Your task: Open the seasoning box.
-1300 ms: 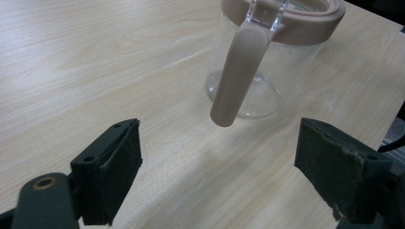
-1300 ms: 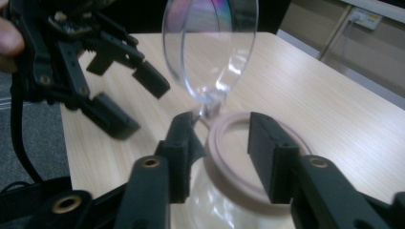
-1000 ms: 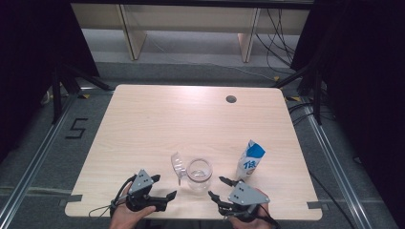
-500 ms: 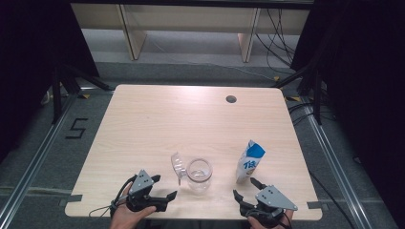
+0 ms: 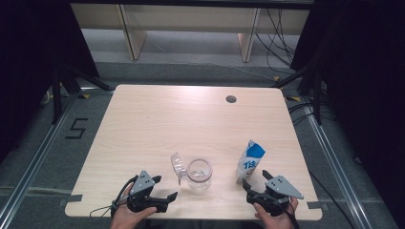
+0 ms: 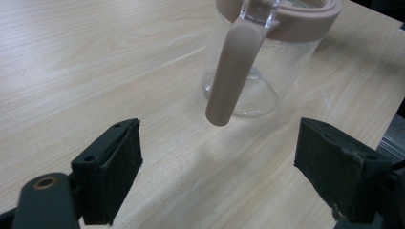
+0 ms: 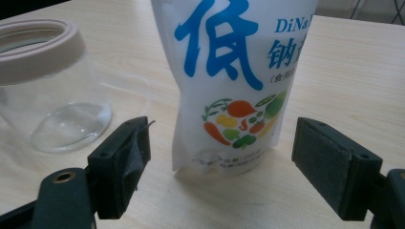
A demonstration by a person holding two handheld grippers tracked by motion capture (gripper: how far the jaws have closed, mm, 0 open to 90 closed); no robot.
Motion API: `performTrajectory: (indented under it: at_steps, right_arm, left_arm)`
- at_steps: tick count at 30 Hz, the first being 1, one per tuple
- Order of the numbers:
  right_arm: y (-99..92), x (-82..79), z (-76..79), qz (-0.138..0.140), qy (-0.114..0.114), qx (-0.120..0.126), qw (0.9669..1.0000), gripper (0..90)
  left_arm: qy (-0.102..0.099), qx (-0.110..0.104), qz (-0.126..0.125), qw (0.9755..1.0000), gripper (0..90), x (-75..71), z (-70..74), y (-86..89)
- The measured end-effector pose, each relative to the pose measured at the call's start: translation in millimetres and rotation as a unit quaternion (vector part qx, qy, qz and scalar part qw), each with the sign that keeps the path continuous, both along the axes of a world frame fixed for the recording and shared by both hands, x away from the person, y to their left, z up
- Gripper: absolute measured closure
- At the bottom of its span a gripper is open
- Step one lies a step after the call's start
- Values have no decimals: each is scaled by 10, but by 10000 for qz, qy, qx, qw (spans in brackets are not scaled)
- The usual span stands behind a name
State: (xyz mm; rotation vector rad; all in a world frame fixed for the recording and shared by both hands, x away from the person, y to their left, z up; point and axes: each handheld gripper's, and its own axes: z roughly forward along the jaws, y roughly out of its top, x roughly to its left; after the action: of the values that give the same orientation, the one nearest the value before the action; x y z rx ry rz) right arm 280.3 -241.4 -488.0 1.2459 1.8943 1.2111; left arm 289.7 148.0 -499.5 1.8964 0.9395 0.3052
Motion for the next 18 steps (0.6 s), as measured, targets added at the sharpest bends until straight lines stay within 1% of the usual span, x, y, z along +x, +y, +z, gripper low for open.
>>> performTrajectory:
  at_steps: [1,2,4,5,6,7,9,10,11,12,13,14,15,16,17,18]
  right_arm:
    - [-2,15,-5,19,19,-10,10000,220]
    - [12,30,-17,-74,13,68,9999,220]
    - [13,71,-33,-198,30,32,9998,202]
    - [26,93,-43,-208,42,89,9997,194]
    - [28,131,-63,-235,2,70,9997,191]
    - [37,149,-69,-240,45,63,9997,193]
    - [65,176,-88,-261,45,18,9996,190]
    - [89,186,-96,-235,41,42,9997,190]
    - [101,197,-102,-239,11,-17,9997,190]
    - [117,210,-112,-206,-4,0,9998,188]
    - [119,228,-113,-203,-69,-155,9997,184]
    - [143,239,-124,-243,30,-38,9997,180]
    - [150,259,-126,-278,53,-40,9996,171]
    - [164,280,-138,-259,22,46,9997,169]
    - [175,292,-143,-303,15,-13,9995,163]
    - [186,309,-151,-289,-24,-19,9996,155]
  left_arm:
    - [-2,-13,7,10000,156,3,0,-3]
    - [-2,-20,24,10000,156,-1,0,-12]
    - [0,-3,-19,10000,156,0,-7,-10]
    - [20,-31,-12,10000,157,-2,-9,-13]
    - [7,1,-29,10000,157,1,-3,-8]
    - [0,15,2,10000,157,-2,2,-11]
    - [15,-3,-26,10000,157,-2,-5,-10]
    - [10,1,-33,10000,157,-2,-6,-8]
    - [-19,15,-55,10000,157,2,-4,-6]
    - [-46,60,-51,10000,157,4,2,-2]
    - [-14,33,0,10000,157,-2,4,-9]
    - [-8,18,-32,10000,157,0,-1,-10]
    - [-5,29,-47,10000,157,-2,-3,-9]
    - [-6,45,-45,10000,157,-3,-3,-7]
    - [3,29,-21,10000,157,-2,-4,-8]
    - [-23,32,-35,10000,157,3,-1,-8]
